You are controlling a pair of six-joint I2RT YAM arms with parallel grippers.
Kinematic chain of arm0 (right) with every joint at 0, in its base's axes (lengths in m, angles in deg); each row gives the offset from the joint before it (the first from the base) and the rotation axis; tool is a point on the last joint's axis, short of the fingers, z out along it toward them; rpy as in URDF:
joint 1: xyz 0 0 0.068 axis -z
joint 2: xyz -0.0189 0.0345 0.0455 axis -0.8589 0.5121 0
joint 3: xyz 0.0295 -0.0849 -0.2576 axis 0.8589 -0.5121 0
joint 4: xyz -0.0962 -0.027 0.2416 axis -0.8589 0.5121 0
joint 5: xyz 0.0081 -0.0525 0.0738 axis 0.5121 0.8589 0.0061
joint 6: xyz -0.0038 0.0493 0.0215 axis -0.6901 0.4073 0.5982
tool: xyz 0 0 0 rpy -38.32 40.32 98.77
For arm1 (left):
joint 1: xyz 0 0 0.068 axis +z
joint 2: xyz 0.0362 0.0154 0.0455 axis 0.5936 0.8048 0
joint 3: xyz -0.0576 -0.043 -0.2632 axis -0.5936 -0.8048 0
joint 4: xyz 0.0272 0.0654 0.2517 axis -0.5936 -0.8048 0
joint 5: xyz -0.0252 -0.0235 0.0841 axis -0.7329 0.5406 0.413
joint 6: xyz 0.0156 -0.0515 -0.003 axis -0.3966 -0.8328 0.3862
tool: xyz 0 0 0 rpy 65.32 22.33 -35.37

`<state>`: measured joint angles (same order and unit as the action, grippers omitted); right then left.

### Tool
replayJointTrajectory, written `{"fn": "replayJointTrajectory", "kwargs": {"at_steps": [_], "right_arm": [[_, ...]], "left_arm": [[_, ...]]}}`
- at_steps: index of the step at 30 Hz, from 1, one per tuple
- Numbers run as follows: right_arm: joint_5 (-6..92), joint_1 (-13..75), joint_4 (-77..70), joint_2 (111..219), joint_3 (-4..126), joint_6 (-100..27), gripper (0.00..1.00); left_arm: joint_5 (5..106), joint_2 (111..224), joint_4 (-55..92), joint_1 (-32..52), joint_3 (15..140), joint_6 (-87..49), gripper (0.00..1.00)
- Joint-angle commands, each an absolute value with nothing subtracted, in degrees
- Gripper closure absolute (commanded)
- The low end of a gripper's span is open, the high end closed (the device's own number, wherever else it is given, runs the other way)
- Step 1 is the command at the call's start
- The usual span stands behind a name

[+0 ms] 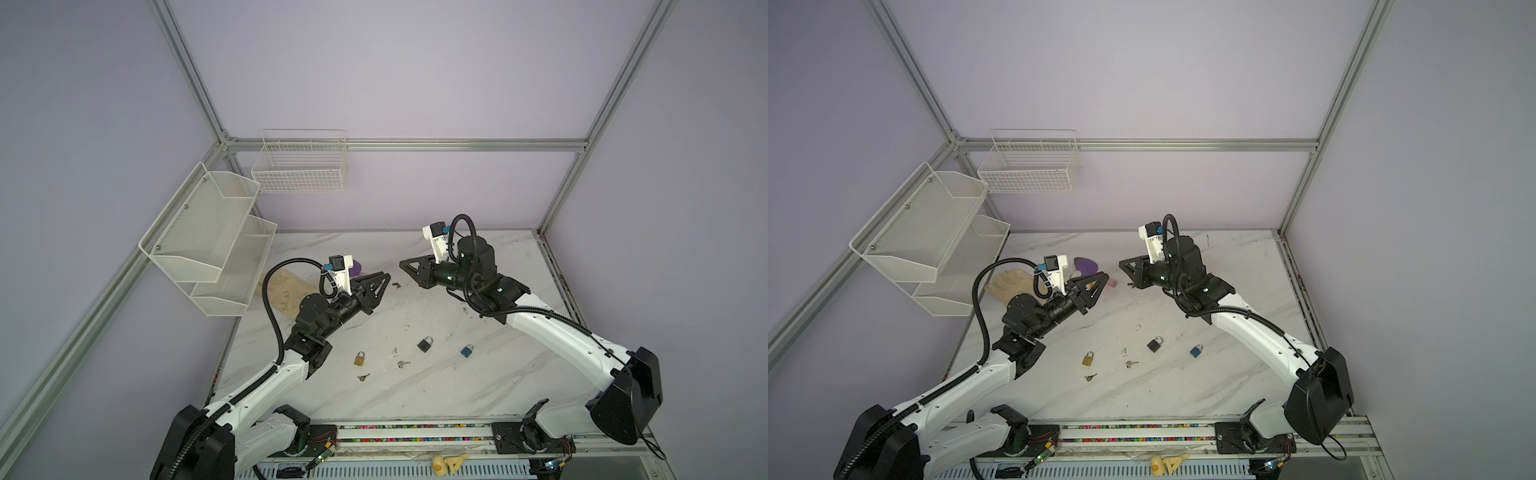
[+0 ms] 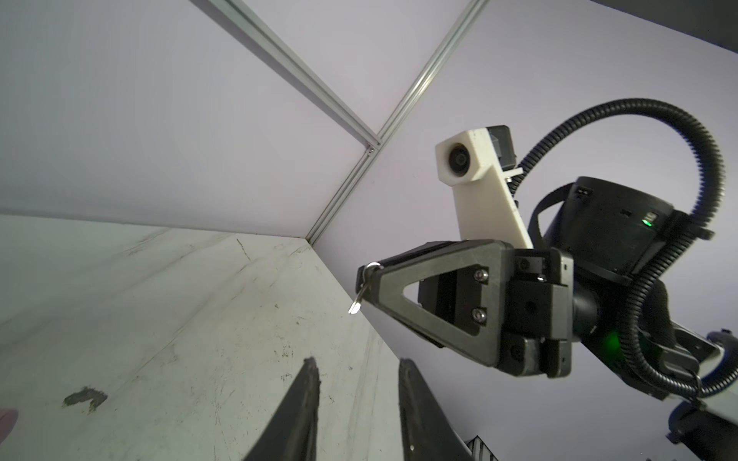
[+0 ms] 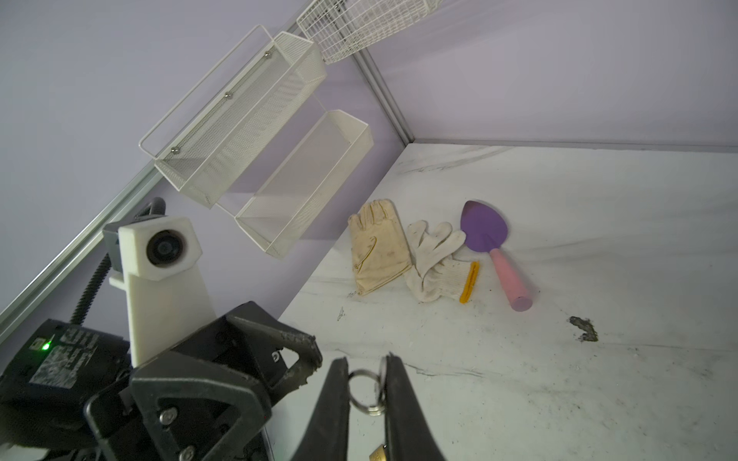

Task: Unlock with the key

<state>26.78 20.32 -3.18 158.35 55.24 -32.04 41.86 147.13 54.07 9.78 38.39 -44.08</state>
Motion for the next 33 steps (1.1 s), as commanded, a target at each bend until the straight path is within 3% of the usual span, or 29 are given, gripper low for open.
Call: {"fn": "replayJointTrajectory", "kwargs": {"at_steps": [1,13,33], "right_arm": [[19.36,20.17,-3.53,156.36,55.84,-36.52,1.00],[9.59,21.58,-5.24,153.30,55.71,-40.95,1.00],[6.60,22.37,-4.62,153.19,55.47,-41.54,1.00]], "left_arm": [[33.56,147.91,60.35,9.94,38.82,-37.89,0.69],[29.31,151.28,63.26,10.13,42.26,-37.11,0.70],[22.83,152.65,66.54,10.13,47.44,-36.25,0.75]]}}
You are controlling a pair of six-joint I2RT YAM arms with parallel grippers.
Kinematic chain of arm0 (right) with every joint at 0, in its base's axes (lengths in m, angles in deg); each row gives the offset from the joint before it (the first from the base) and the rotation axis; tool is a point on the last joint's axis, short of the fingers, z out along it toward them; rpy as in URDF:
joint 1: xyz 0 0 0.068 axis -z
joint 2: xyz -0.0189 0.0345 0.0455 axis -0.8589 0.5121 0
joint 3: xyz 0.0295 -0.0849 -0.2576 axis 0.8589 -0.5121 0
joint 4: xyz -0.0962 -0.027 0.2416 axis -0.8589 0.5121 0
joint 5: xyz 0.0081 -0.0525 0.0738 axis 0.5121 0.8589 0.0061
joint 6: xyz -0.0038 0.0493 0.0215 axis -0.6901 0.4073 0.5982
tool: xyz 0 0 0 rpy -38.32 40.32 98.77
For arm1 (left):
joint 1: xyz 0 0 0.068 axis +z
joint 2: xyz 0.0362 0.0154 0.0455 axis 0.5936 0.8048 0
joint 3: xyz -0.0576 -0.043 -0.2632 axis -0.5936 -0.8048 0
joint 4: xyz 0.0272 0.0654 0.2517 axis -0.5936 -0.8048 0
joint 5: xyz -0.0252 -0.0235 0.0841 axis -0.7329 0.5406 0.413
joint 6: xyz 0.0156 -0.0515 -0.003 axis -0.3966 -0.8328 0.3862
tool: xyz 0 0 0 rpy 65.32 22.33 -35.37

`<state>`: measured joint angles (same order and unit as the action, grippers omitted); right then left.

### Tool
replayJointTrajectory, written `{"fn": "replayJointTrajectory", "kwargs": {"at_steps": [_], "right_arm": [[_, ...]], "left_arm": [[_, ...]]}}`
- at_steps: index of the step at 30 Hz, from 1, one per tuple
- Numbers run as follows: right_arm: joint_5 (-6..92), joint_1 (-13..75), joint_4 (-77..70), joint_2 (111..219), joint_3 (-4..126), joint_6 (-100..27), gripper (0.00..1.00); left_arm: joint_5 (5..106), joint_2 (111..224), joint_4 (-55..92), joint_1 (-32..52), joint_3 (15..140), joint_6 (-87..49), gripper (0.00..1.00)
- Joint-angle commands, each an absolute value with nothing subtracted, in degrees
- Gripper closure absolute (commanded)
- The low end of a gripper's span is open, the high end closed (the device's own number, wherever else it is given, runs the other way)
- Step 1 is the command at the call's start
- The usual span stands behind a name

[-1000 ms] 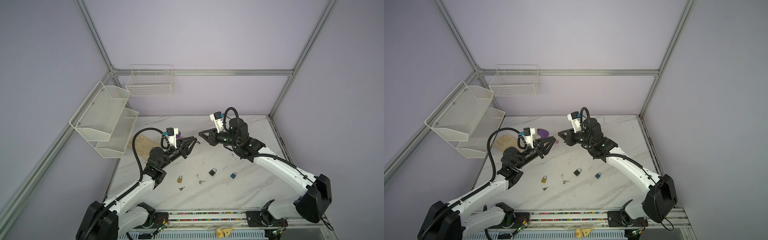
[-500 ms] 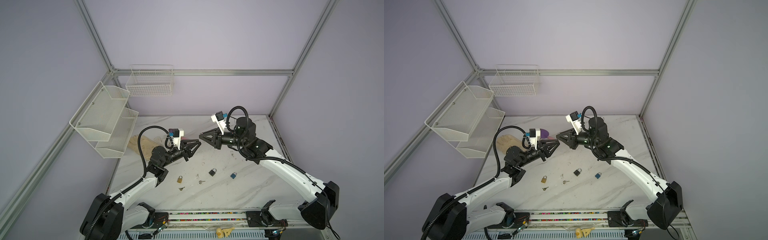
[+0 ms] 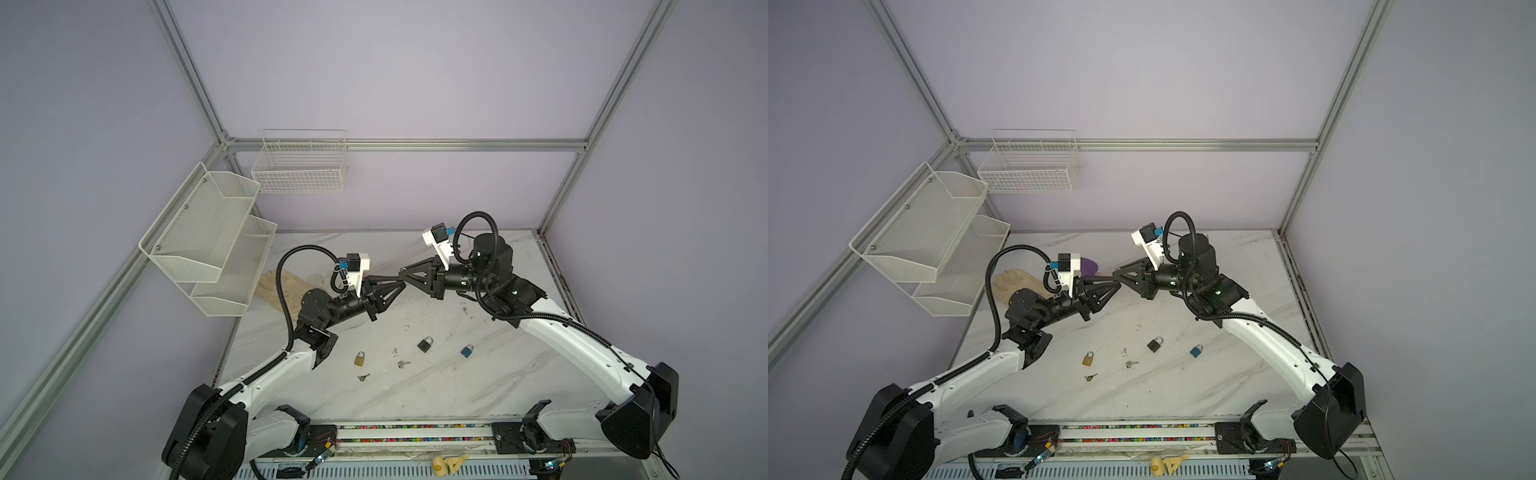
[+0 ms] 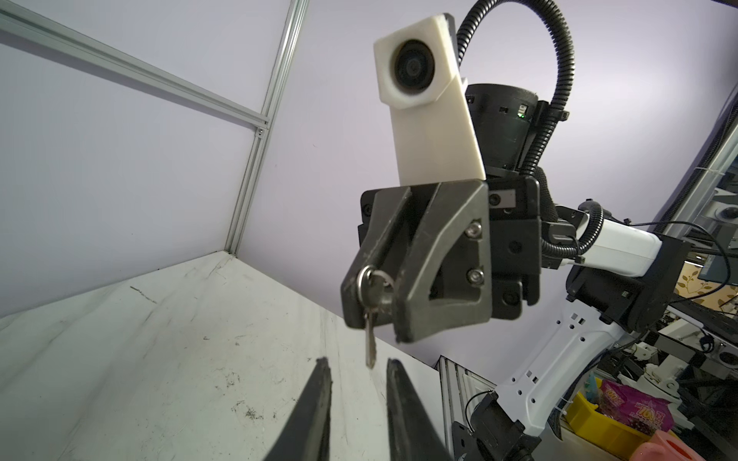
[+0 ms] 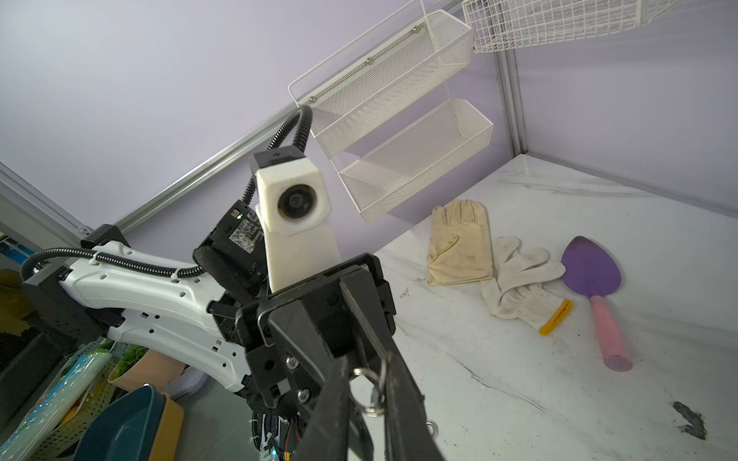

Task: Unlock with the key

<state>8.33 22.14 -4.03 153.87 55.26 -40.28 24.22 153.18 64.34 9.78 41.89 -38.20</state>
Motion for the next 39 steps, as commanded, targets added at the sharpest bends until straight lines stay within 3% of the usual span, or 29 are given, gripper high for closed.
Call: {"fn": "replayJointTrajectory", "kwargs": {"at_steps": [1,13,20,32,39], "right_arm": [[6.29,22.37,-4.70,153.21,55.41,-41.54,1.00],[5.89,22.54,-4.47,153.04,55.06,-41.80,1.00],[5.83,22.81,-4.18,152.77,55.26,-41.89,1.00],[8.01,23.39,-1.09,152.47,57.52,-43.33,1.00],[8.75,24.01,-0.58,151.55,57.54,-42.99,0.88]], "left_arm": [[22.70,152.93,66.34,10.13,47.78,-36.29,0.75],[22.33,153.93,66.25,10.12,49.36,-36.23,0.85],[22.22,152.92,64.31,10.13,49.03,-34.08,1.00],[20.61,150.88,57.63,10.21,49.13,-28.68,1.00],[19.32,150.34,56.93,10.19,49.17,-27.86,1.00]]}}
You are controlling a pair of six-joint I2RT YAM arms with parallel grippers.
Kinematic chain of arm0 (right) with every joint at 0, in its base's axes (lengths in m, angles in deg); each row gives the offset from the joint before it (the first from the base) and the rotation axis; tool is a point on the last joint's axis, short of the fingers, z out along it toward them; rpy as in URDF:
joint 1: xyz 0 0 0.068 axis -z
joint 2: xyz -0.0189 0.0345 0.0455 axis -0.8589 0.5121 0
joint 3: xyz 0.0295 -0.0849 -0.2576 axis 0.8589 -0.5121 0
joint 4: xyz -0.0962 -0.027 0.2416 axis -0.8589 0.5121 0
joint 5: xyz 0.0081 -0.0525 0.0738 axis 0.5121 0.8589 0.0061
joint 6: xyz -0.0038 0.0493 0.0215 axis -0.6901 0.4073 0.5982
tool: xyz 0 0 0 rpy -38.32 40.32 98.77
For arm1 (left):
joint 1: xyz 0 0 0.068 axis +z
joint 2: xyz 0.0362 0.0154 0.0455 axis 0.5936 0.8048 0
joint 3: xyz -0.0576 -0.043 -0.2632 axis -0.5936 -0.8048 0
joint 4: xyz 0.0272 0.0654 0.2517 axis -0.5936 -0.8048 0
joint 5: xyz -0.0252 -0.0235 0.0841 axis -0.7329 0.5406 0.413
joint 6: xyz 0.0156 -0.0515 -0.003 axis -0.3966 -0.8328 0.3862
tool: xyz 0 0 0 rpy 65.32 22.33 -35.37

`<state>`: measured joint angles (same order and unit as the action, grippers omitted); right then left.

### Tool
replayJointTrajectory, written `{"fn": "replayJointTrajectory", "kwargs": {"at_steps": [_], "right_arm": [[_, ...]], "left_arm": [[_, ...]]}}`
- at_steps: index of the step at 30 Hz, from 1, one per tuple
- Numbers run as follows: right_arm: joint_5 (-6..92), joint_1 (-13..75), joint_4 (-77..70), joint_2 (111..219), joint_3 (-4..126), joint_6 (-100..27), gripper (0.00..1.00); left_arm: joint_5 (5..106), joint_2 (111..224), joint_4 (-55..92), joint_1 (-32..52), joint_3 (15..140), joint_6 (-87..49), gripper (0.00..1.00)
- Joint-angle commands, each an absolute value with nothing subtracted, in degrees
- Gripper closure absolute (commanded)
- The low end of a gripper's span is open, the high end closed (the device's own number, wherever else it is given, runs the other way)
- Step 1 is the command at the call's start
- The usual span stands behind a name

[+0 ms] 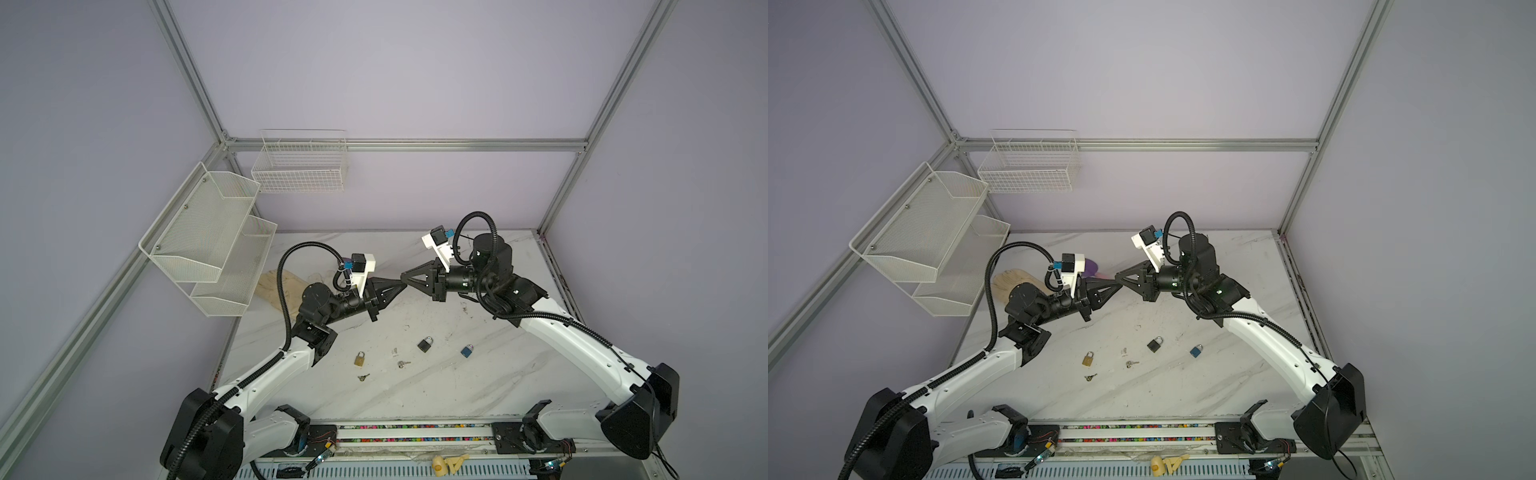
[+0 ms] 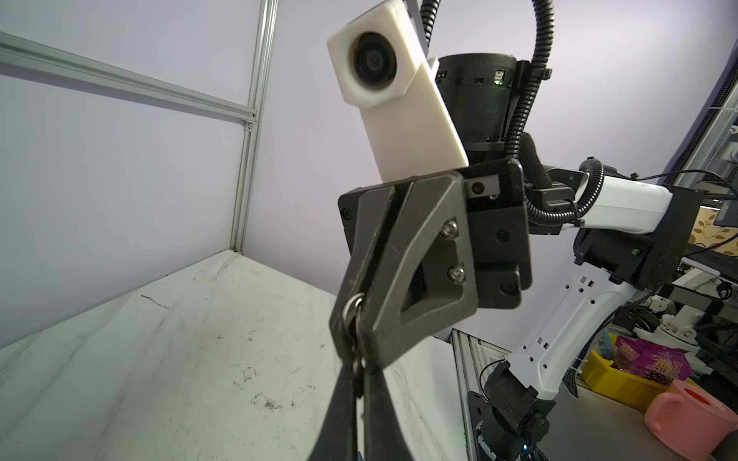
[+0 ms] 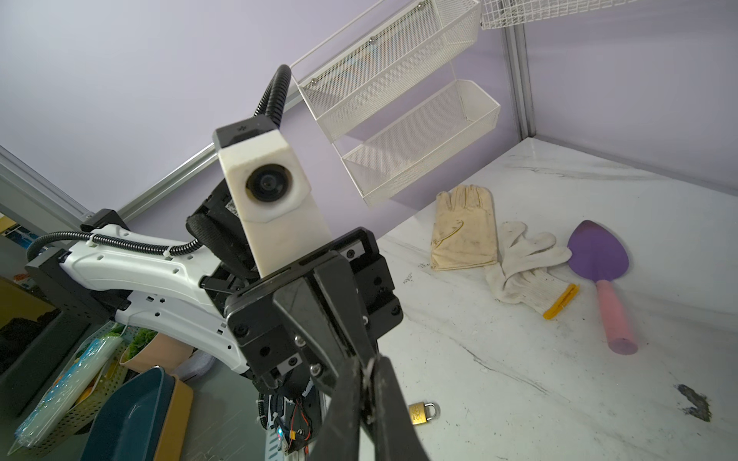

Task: Unlock with the key

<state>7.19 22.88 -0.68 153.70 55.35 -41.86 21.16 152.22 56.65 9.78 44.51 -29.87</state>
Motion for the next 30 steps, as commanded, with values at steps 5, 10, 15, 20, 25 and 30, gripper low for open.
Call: {"fn": "replayJointTrajectory", "kwargs": {"at_steps": [5,10,15,20,25,30], "right_arm": [[7.63,24.85,-0.15,151.13,57.92,-42.09,0.80],[5.61,27.08,0.74,151.25,58.23,-40.59,0.71],[2.53,27.20,4.05,153.08,60.23,-41.82,0.68],[-0.32,27.12,8.61,154.49,62.24,-44.54,0.62],[-0.66,26.90,11.25,155.75,63.07,-46.58,0.62],[-0.81,26.24,12.25,155.76,63.76,-47.51,0.62]], "left_arm": [[19.04,150.34,55.12,10.16,49.84,-26.82,1.00],[18.50,150.08,52.43,10.19,50.76,-25.62,1.00],[17.53,150.60,51.22,10.22,51.91,-25.30,1.00],[17.16,150.86,50.28,10.16,52.60,-24.95,1.00],[16.44,151.46,49.65,10.17,53.41,-25.04,1.00],[15.41,152.14,49.02,10.17,54.53,-25.39,1.00]]}}
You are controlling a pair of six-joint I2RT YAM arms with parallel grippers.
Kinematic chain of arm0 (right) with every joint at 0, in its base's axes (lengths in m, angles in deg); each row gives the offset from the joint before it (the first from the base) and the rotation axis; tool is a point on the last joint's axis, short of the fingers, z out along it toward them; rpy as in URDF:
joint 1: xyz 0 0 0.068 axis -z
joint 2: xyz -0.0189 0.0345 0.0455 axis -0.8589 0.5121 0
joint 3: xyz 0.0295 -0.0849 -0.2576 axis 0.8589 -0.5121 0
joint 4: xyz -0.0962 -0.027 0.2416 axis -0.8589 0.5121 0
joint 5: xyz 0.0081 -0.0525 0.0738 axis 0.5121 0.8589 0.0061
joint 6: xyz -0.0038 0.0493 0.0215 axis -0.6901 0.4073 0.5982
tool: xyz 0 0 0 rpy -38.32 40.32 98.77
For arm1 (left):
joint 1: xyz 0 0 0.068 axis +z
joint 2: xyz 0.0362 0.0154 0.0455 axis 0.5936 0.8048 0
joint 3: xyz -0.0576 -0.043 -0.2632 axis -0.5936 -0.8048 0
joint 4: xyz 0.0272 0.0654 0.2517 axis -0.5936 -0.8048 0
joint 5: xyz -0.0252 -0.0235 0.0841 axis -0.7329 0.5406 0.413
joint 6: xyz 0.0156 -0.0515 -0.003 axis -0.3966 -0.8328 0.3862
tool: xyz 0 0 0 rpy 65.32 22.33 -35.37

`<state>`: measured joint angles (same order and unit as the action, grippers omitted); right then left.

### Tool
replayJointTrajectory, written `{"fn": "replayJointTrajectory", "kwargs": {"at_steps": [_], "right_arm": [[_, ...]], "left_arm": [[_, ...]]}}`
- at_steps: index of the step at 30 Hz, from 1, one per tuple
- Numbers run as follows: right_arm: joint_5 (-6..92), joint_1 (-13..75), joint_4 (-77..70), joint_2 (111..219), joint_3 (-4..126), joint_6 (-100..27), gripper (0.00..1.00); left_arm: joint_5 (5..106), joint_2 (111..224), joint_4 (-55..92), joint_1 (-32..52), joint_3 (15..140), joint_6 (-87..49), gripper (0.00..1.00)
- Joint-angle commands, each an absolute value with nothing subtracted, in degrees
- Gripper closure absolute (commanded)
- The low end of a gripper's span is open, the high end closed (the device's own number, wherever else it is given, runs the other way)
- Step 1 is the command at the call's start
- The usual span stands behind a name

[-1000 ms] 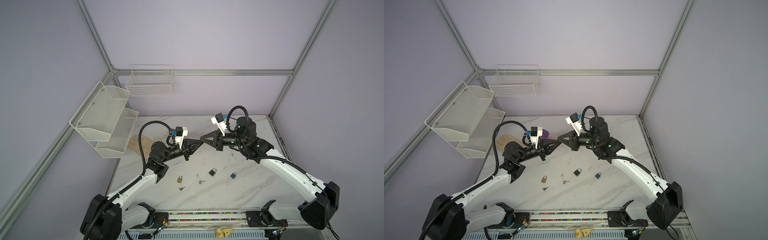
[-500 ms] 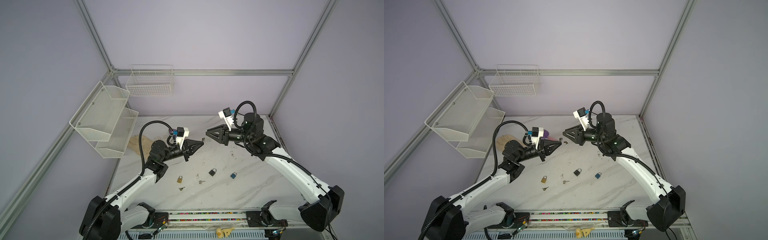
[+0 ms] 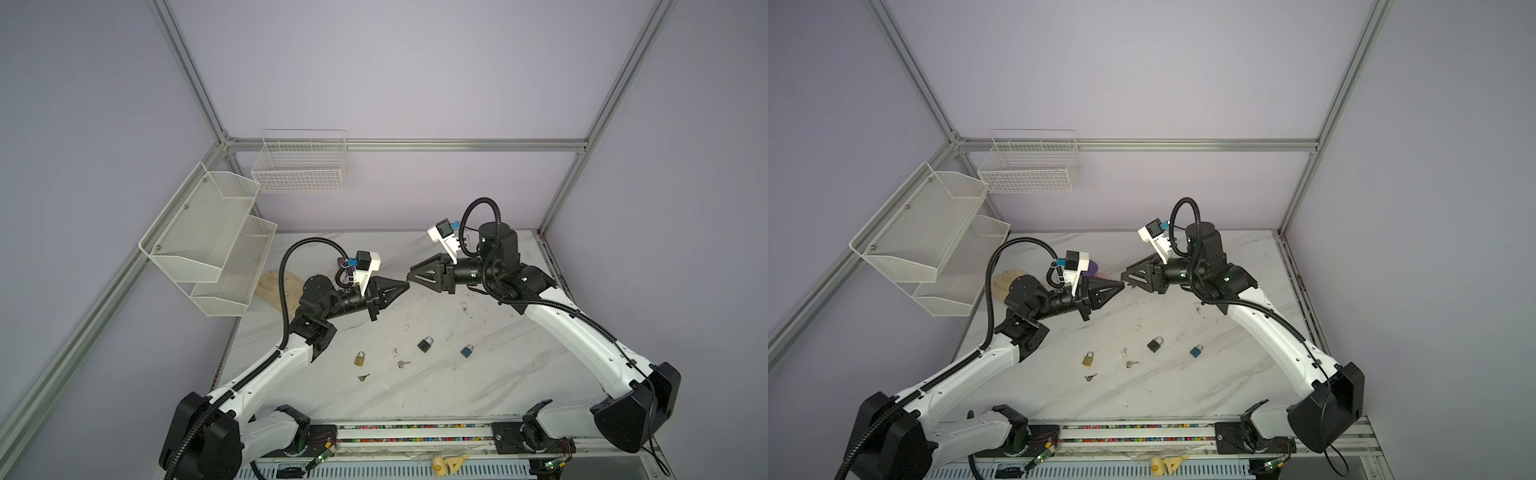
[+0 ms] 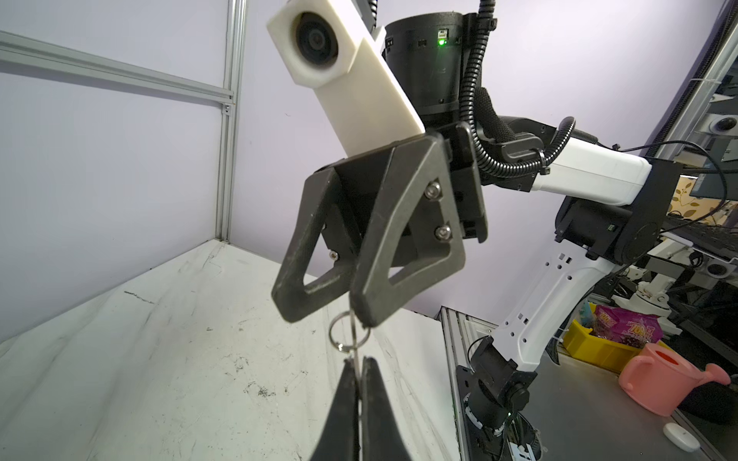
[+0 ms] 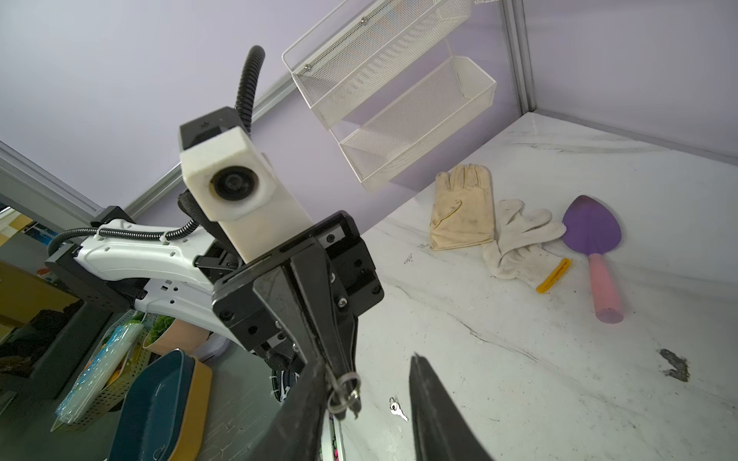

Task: Unlock with the key

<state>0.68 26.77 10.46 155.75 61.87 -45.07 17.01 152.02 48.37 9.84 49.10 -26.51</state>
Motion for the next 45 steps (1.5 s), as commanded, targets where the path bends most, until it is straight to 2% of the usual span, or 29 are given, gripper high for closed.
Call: {"fn": "replayJointTrajectory", "kwargs": {"at_steps": [1,9,14,27,38,41,45], "right_arm": [[-0.80,26.23,12.43,155.76,63.91,-47.67,0.63],[-1.41,26.10,13.73,157.78,64.39,-48.35,0.65],[-0.79,26.15,14.37,157.40,64.42,-48.79,0.71],[1.73,26.23,14.28,156.44,65.67,-49.27,0.71],[0.19,26.23,14.37,156.70,64.79,-48.86,0.83],[0.03,26.22,14.37,156.58,64.71,-48.89,0.90],[0.35,26.23,14.45,156.37,64.62,-49.07,0.94]], "left_arm": [[15.34,152.18,49.02,10.17,54.57,-25.39,1.00],[15.13,152.44,48.07,10.18,55.15,-25.22,1.00],[15.25,152.35,47.31,10.14,55.47,-24.91,1.00],[14.96,152.02,46.47,10.16,55.32,-24.69,1.00],[15.39,151.79,46.11,10.22,55.76,-24.25,1.00],[15.64,151.84,46.11,10.20,55.92,-24.24,1.00],[16.04,151.71,45.27,10.18,56.19,-23.99,1.00]]}}
